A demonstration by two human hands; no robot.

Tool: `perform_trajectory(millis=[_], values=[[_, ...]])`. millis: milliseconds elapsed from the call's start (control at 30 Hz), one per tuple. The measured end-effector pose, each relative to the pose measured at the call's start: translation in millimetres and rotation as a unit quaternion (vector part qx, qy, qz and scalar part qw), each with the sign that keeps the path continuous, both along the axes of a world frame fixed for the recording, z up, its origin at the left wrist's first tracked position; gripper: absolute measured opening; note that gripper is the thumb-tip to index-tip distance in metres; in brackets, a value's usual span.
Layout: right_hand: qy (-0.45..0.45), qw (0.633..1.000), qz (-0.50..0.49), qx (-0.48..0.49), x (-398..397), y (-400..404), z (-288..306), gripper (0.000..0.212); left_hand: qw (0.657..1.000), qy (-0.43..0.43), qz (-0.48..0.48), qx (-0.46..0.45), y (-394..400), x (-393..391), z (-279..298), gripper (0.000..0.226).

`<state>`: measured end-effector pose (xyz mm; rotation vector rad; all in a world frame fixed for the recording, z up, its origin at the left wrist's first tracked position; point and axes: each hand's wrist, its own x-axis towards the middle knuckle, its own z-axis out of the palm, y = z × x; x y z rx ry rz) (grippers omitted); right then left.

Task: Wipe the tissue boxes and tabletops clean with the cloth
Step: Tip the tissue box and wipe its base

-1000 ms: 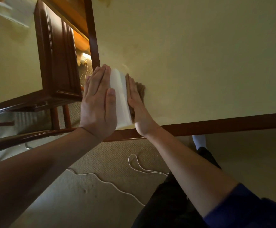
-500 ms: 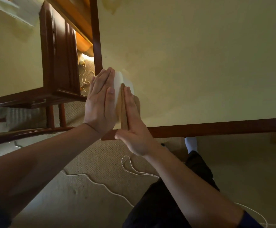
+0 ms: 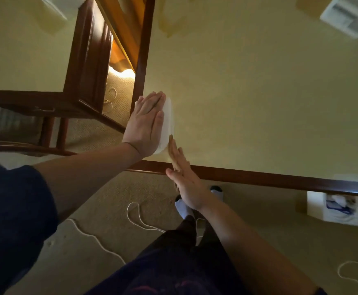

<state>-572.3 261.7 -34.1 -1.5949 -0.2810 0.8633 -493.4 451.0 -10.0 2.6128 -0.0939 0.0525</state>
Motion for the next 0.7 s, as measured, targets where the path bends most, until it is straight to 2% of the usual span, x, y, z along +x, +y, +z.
perform_trajectory(millis=[100, 167, 267, 300, 367, 467, 600, 700], values=[[-0.005, 0.999, -0.030, -0.032, -5.0, -20.1, 14.7, 0.045, 1.000, 0.019, -0.001, 0.000, -0.4, -1.3, 4.6, 0.059], [-0.035, 0.993, -0.065, -0.093, -1.0, -29.3, 18.4, 0.030, 1.000, 0.028, -0.003, 0.002, -0.6, -2.2, 5.2, 0.059], [-0.190, 0.958, -0.020, -0.214, 9.7, -39.7, 24.0, 0.042, 0.999, 0.033, -0.002, -0.001, -0.4, -4.0, 7.4, 0.059], [-0.215, 0.946, -0.010, -0.242, 15.3, -44.2, 27.4, 0.043, 0.999, 0.032, -0.003, -0.002, -0.9, -4.4, 8.3, 0.059], [-0.227, 0.927, -0.013, -0.298, 26.8, -55.8, 32.5, 0.039, 0.999, 0.032, -0.003, -0.005, -1.6, -5.2, 10.2, 0.060], [-0.213, 0.903, -0.079, -0.364, 47.4, -82.5, 42.0, 0.040, 0.999, 0.030, -0.003, -0.009, -1.6, -5.7, 10.5, 0.059], [-0.239, 0.874, -0.167, -0.387, 85.1, -124.4, 49.3, 0.038, 1.000, 0.028, 0.000, -0.010, -1.0, -4.6, 5.7, 0.059], [-0.286, 0.855, -0.183, -0.391, 107.8, -146.9, 56.4, 0.038, 1.000, 0.025, 0.003, 0.006, -1.4, -5.2, 3.6, 0.060]])
